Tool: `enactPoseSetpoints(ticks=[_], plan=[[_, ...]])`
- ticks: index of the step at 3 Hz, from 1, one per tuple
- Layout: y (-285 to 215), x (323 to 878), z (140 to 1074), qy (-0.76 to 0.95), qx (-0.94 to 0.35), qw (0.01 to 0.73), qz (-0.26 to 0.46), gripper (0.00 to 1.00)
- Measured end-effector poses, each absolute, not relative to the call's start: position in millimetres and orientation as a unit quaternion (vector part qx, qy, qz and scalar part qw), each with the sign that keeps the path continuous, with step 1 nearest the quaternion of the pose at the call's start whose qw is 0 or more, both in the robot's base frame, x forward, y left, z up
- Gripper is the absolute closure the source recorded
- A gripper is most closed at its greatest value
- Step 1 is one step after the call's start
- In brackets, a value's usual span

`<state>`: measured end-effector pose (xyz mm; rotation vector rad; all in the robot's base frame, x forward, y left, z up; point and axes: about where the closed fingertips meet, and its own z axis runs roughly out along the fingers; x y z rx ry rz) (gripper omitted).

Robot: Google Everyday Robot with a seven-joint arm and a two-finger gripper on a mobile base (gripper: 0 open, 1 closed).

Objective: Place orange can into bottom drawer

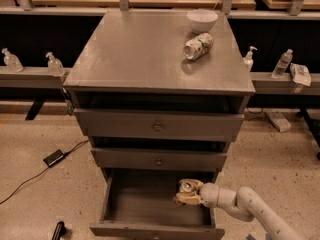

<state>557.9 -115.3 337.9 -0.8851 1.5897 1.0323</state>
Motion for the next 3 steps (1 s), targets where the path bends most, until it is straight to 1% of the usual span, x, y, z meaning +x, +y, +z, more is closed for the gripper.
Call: enactPoseSetpoints(ticks=[1, 2, 3], plan=[[-122.7, 593.7, 306.6, 0.67, -0.367, 0.5, 0.407, 1.0], [-133.2, 621.2, 256.1, 0.686, -0.392, 0.491, 0.366, 0.8], [-136.0, 629.3, 220.6, 0.694, -0.426, 0.475, 0.332, 0.57]])
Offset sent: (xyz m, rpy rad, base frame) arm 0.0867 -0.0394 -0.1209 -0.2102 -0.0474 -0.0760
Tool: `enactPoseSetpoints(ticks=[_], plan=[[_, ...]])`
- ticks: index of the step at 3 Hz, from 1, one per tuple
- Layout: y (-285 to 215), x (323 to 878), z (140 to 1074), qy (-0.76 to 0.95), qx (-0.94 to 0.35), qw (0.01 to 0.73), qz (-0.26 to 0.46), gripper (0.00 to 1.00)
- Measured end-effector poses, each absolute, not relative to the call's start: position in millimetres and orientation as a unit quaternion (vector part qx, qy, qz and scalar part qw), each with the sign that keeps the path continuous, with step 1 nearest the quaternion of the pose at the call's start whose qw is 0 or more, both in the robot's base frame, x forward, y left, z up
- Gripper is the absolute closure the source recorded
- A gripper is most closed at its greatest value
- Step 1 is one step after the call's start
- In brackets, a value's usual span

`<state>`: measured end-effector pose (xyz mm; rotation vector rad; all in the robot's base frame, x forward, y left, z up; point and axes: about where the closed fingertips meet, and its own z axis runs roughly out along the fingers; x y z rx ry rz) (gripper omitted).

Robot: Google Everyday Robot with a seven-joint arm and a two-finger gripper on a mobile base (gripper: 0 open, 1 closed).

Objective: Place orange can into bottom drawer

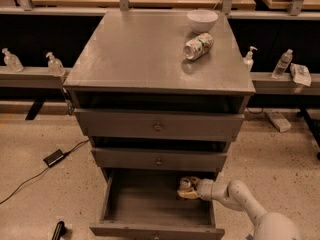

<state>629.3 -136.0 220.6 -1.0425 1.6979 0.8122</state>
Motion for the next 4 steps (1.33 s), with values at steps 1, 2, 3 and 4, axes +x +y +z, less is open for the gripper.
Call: enactPoseSetpoints(ticks=[1, 2, 3, 4], plan=[[-133.2, 629.0, 199.2, 0.681, -0.46, 0.476, 0.315, 0.34], [-130.6, 629.2, 196.1, 0.677, -0.465, 0.477, 0.313, 0.03], [-129.2, 629.0, 195.7, 0.676, -0.465, 0.476, 0.314, 0.0], [-129.1, 629.0, 195.7, 0.676, -0.466, 0.476, 0.314, 0.0]])
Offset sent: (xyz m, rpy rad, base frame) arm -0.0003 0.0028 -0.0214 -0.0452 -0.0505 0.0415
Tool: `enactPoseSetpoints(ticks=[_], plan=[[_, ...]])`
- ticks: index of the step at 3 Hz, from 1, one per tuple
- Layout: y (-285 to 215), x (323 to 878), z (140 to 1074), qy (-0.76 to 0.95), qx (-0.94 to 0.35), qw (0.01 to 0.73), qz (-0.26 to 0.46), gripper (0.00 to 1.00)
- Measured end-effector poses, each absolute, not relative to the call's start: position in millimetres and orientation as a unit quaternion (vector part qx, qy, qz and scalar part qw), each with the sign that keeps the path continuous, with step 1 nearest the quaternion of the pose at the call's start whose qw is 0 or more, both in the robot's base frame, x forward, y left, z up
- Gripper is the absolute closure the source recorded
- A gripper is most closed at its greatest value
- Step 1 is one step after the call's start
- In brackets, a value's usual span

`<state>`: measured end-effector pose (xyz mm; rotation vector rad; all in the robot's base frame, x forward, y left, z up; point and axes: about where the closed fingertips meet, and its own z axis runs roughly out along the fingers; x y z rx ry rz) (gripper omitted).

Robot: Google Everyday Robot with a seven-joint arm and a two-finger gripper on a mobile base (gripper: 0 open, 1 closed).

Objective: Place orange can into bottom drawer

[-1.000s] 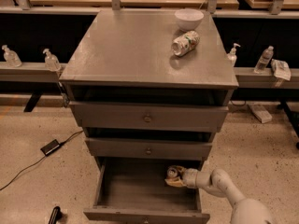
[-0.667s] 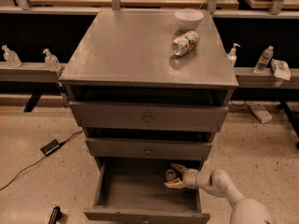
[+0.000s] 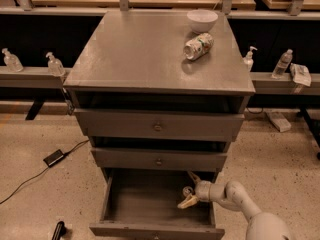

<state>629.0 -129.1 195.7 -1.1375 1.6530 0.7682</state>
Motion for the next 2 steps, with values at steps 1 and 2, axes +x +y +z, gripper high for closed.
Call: enactPoseSetpoints(ticks=[1, 2], plan=[[-145.4, 599.4, 228.4, 0.658, -0.462, 0.498, 0.325, 0.0], [-145.4, 599.4, 228.4, 0.658, -0.462, 0.498, 0.325, 0.0]])
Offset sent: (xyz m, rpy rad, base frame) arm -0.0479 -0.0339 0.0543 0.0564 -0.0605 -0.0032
